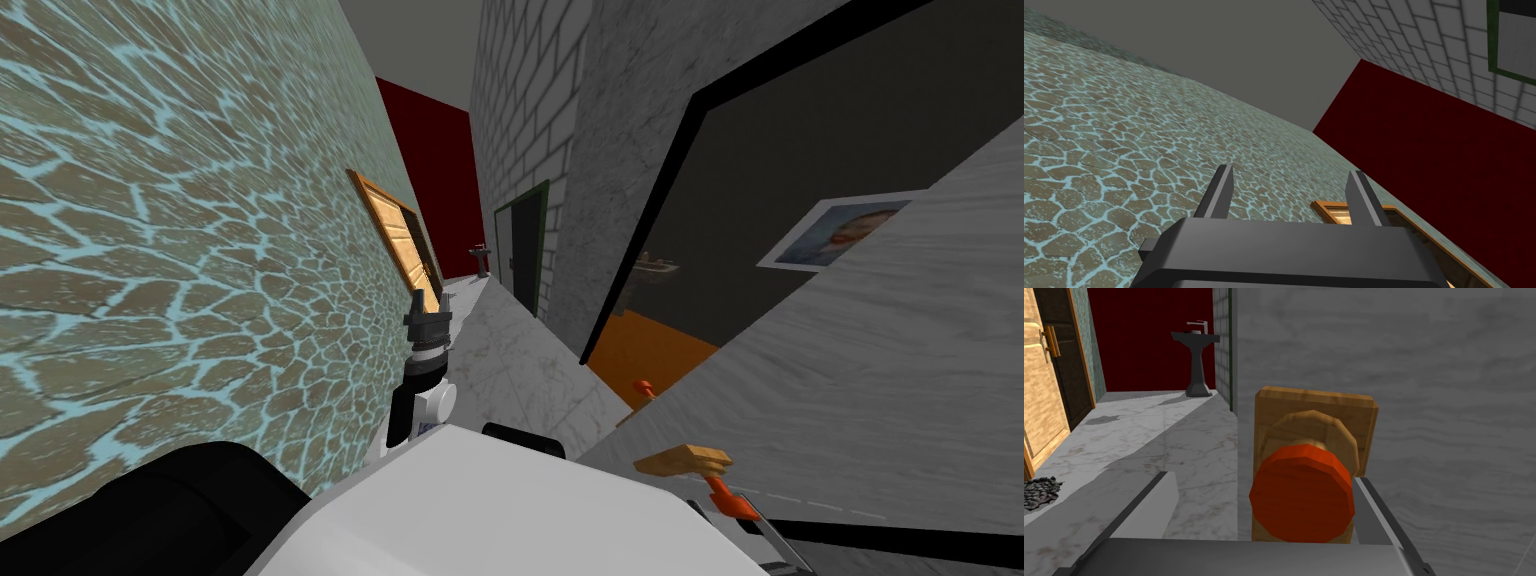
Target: Pull the door open
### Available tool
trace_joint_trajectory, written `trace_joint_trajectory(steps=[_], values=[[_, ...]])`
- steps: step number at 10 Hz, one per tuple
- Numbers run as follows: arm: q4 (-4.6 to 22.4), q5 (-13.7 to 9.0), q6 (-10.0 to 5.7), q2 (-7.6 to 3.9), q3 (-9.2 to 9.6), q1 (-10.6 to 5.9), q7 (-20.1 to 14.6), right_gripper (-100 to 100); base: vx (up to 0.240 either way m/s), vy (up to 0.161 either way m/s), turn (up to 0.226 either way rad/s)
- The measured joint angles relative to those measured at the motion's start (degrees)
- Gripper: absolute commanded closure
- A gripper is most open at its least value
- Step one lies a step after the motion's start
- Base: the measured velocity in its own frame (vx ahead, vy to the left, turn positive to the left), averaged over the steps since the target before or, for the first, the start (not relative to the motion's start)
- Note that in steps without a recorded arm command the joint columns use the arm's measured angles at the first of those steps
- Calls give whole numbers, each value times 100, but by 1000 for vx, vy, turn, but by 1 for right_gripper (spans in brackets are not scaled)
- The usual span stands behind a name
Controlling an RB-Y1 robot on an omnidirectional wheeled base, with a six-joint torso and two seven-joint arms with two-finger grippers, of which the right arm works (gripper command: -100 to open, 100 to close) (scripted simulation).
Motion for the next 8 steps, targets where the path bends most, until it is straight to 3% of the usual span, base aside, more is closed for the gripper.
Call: trace_joint_trajectory(steps=[5,8], values=[[725,57,-579,70,115,-103,-291,100,6,3,68],[1104,90,-932,88,189,-81,-443,100,-35,-18,45]])
